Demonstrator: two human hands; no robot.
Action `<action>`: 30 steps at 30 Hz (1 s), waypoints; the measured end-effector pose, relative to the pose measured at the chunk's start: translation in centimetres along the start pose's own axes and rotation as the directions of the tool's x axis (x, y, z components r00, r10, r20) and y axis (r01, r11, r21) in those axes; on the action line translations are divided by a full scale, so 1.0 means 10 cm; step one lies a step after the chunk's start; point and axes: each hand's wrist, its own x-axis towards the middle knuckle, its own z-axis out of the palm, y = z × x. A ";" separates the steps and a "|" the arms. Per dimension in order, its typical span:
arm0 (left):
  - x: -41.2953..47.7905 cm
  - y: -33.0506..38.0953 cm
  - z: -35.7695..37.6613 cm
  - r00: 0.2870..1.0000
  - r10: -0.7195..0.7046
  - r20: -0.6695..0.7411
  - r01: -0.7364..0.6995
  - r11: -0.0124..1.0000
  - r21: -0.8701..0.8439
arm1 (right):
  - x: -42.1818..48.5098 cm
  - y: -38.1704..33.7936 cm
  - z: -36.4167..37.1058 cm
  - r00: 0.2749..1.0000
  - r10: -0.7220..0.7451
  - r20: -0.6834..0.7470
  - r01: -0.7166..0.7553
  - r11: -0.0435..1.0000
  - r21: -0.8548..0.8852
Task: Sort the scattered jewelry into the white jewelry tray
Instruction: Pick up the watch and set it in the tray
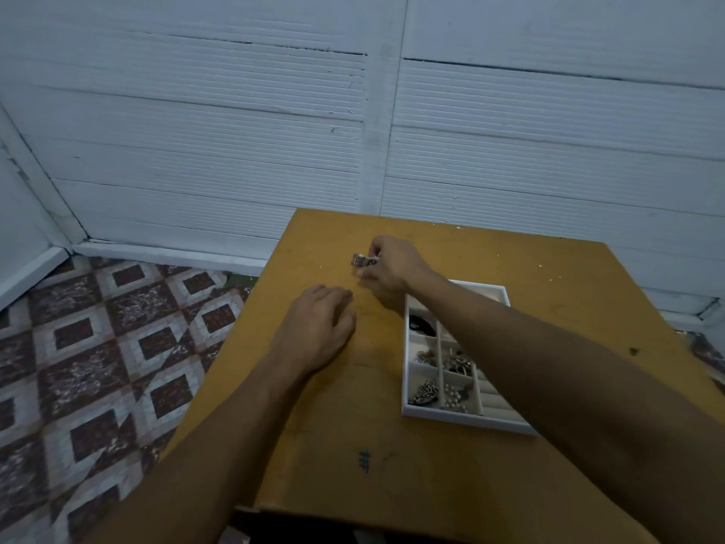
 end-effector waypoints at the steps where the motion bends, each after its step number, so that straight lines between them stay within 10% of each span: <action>1: 0.01 0.06 0.03 1.000 -0.014 0.005 0.014 1.000 -0.024 | -0.04 0.04 -0.09 1.000 0.000 -0.013 0.000 1.000 0.016; 11: 0.25 0.68 0.22 1.000 -0.008 -0.028 0.003 0.985 -0.172 | -0.53 0.62 -0.69 0.998 0.025 0.062 -0.030 0.997 0.076; 30: 0.75 0.77 0.38 0.981 0.169 0.099 -0.175 0.983 0.059 | -0.51 1.03 -0.60 0.992 0.012 0.128 -0.038 0.978 0.203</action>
